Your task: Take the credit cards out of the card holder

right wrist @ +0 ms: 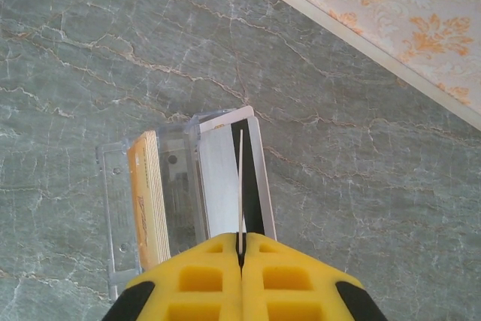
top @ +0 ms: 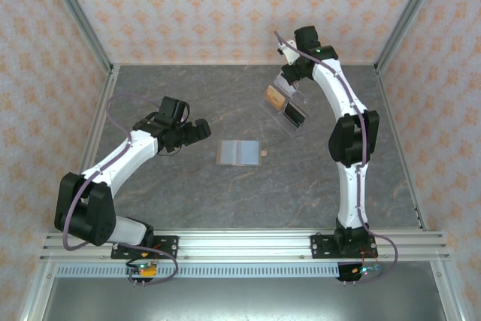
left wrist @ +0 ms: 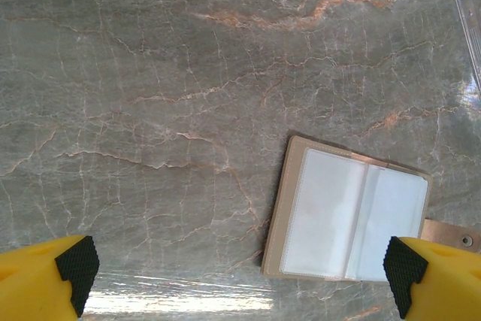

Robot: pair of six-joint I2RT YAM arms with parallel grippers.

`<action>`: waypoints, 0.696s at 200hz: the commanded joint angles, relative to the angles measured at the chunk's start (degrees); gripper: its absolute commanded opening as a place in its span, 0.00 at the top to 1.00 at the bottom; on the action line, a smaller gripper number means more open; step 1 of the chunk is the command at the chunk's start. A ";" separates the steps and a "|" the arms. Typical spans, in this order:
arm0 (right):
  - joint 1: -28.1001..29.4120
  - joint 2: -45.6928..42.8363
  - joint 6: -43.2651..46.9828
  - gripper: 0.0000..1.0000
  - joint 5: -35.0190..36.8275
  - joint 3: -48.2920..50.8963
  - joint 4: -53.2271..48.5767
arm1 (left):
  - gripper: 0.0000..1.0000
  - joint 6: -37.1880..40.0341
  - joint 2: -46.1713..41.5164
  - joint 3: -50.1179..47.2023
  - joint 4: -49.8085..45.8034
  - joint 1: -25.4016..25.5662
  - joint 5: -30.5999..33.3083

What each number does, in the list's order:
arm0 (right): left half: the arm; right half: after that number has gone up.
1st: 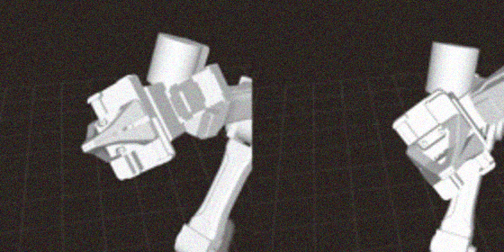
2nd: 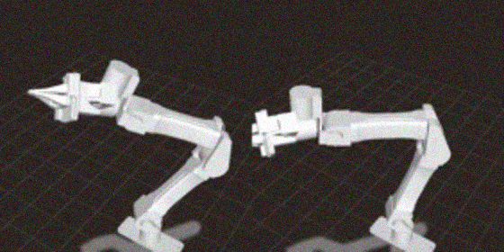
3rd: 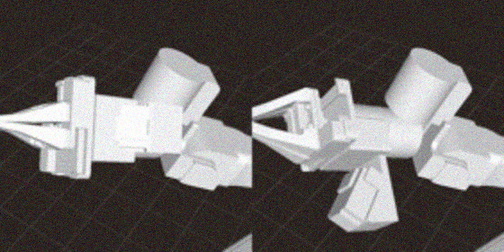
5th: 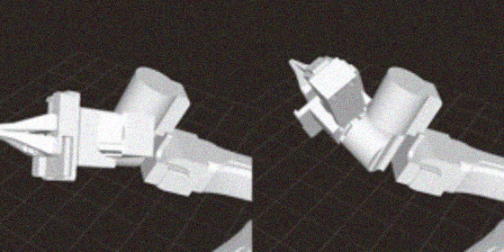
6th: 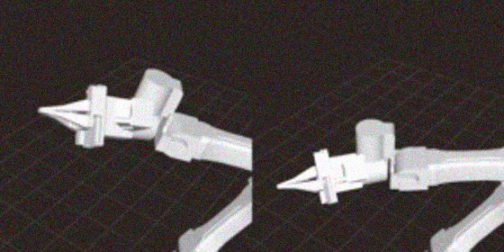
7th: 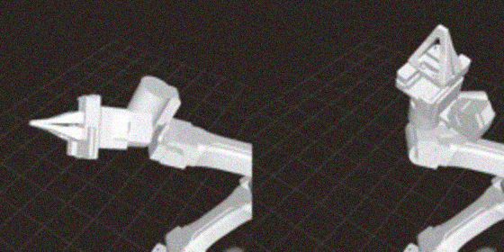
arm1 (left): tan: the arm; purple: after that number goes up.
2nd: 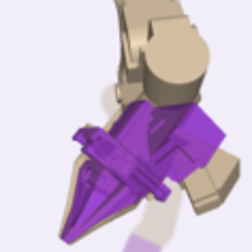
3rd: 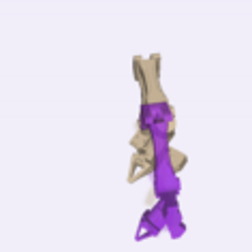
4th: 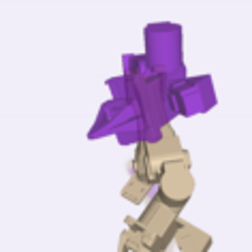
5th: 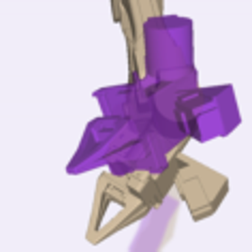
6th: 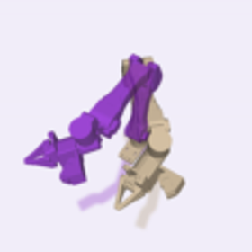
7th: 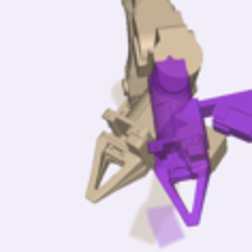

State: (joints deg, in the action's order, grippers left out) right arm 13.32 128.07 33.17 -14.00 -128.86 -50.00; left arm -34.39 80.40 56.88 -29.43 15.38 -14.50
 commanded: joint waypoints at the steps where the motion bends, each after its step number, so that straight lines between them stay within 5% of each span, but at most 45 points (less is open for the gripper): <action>1: -0.29 2.43 1.80 1.00 -0.37 -2.60 -3.38 | 0.00 0.94 0.20 -0.28 -2.03 0.02 1.01; 139: -0.35 6.29 1.24 0.88 0.62 -6.49 -5.29 | 0.00 0.84 1.14 -0.54 -2.72 0.01 1.08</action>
State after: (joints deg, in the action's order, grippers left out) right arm 13.30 133.08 33.98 -14.59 -133.10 -53.19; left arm -34.39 80.88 56.88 -30.41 15.38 -14.50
